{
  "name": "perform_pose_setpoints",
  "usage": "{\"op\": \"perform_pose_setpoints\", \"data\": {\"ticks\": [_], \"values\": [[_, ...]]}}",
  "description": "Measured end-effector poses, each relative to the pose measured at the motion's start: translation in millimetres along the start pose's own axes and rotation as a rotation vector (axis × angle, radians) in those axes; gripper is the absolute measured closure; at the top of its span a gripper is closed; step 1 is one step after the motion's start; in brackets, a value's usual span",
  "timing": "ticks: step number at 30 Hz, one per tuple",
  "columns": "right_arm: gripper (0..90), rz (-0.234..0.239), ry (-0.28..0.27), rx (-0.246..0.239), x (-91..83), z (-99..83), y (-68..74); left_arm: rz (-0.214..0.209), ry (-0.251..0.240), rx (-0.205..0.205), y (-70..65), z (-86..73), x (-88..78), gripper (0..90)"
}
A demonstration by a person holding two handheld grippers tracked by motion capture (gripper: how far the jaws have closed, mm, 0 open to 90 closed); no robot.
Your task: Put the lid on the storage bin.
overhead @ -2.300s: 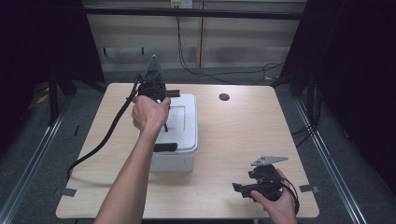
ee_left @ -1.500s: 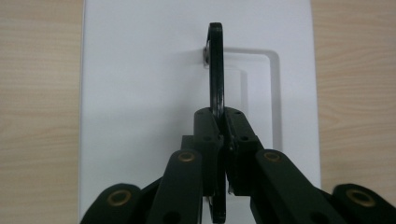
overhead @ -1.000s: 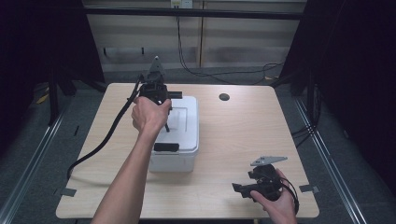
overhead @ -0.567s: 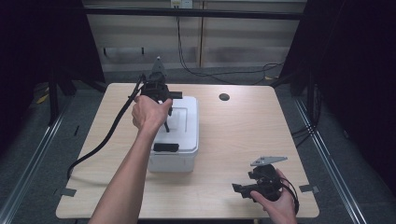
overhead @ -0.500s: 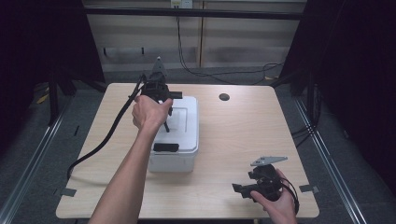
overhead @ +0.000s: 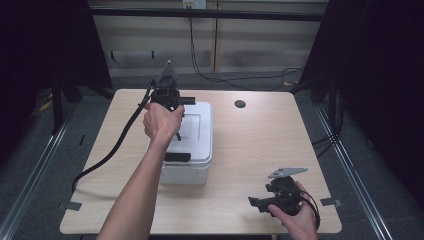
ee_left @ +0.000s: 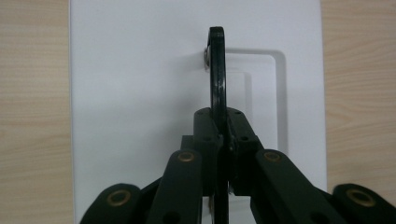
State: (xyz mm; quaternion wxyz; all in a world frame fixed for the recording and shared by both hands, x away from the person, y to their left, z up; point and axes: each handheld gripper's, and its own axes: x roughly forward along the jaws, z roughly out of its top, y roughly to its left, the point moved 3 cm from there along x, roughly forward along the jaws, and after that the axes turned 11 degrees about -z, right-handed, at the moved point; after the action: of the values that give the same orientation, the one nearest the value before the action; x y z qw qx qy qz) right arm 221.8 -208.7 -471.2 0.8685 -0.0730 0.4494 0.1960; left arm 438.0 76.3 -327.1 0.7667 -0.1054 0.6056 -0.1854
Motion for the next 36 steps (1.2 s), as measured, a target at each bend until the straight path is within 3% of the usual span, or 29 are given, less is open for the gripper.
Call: {"op": "perform_pose_setpoints", "data": {"ticks": [15, 36], "values": [[19.5, -0.003, 0.004, -0.001, 0.8, 0.0, -0.1, 0.007, -0.003, -0.024, -1.7, -6.8, -2.3, 84.8], [19.5, -0.001, 0.004, -0.002, 0.4, -0.1, -0.2, 0.041, 0.055, -0.020, -1.0, -6.3, 3.9, 83.7]]}}
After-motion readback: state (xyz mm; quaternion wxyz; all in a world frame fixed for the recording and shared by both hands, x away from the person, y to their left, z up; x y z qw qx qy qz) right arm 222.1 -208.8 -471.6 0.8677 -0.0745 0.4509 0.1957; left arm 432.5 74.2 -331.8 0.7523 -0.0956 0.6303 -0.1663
